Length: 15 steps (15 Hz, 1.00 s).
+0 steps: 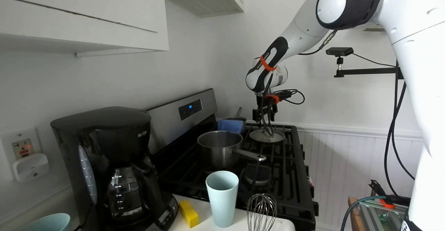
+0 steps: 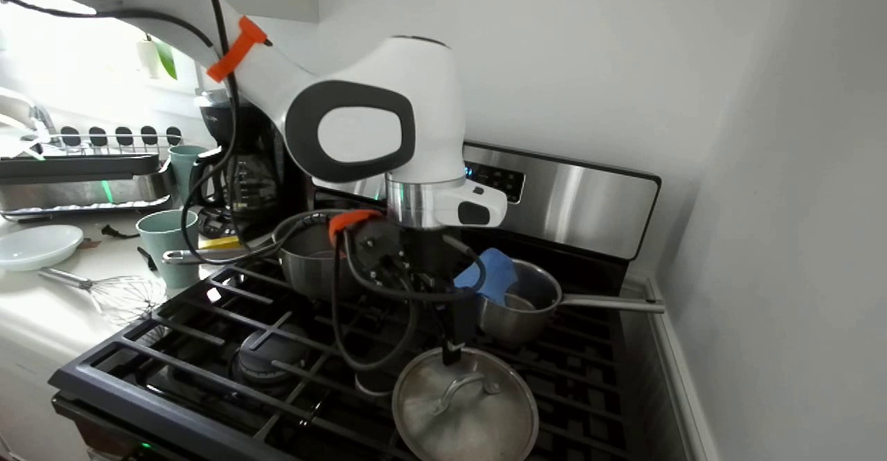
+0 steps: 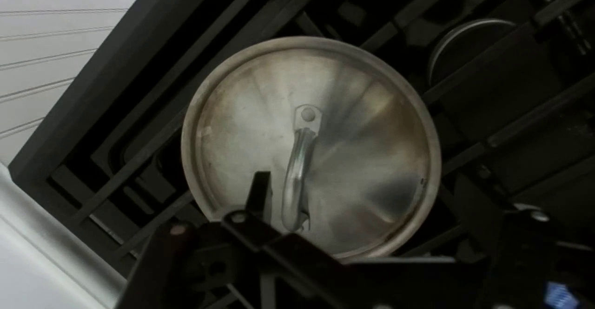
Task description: Remove the lid from the silver pot, put it on the stove, pour the water in the cup into the silver pot on the left side of the stove and then put the lid on the same pot
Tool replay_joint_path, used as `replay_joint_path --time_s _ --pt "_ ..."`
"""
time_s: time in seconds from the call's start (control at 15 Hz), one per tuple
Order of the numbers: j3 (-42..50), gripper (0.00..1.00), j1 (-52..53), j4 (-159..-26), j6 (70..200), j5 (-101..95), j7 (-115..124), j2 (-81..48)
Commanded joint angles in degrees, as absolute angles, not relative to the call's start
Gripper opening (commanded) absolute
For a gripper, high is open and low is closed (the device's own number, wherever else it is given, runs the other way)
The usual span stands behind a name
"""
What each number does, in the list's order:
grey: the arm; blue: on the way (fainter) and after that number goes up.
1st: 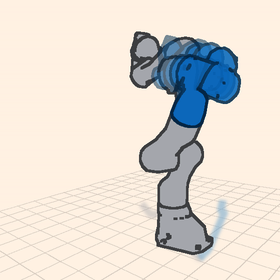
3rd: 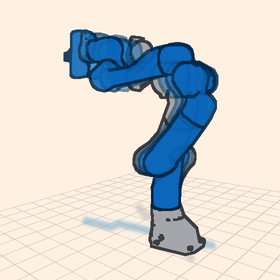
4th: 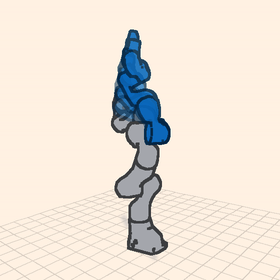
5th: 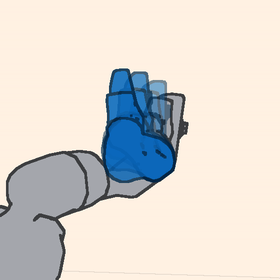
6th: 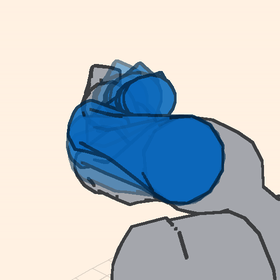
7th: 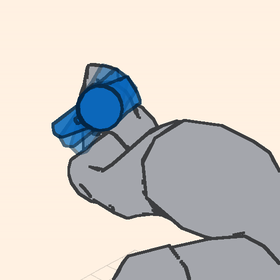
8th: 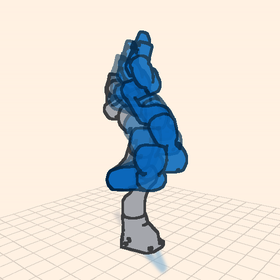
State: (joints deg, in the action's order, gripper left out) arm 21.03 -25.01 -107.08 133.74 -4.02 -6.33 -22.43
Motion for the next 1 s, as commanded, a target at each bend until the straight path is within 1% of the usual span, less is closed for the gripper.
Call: replay_joint_path --time_s 0.0,0.27,0.33,0.4,0.47,0.6,0.73,0.93 --pt "21.07 1.0 -27.24 -101.71 133.78 -3.52 -5.88 -27.96" --pt "20.54 1.0 -29.64 -98.77 133.49 -2.03 -5.59 -31.19" --pt "20.31 0.9 -30.04 -98.12 133.55 -1.81 -5.58 -32.0" --pt "20.1 0.72 -30.37 -97.75 133.37 -1.62 -5.68 -32.5" --pt "19.89 0.66 -30.58 -97.33 133.37 -1.5 -5.68 -32.97" --pt "19.56 0.5 -30.87 -96.46 133.02 -1.23 -5.75 -33.97" --pt "19.35 0.38 -31.01 -95.89 133.05 -0.99 -5.71 -34.7" --pt "19.19 0.16 -31.04 -95.25 132.94 -0.82 -5.9 -35.02"
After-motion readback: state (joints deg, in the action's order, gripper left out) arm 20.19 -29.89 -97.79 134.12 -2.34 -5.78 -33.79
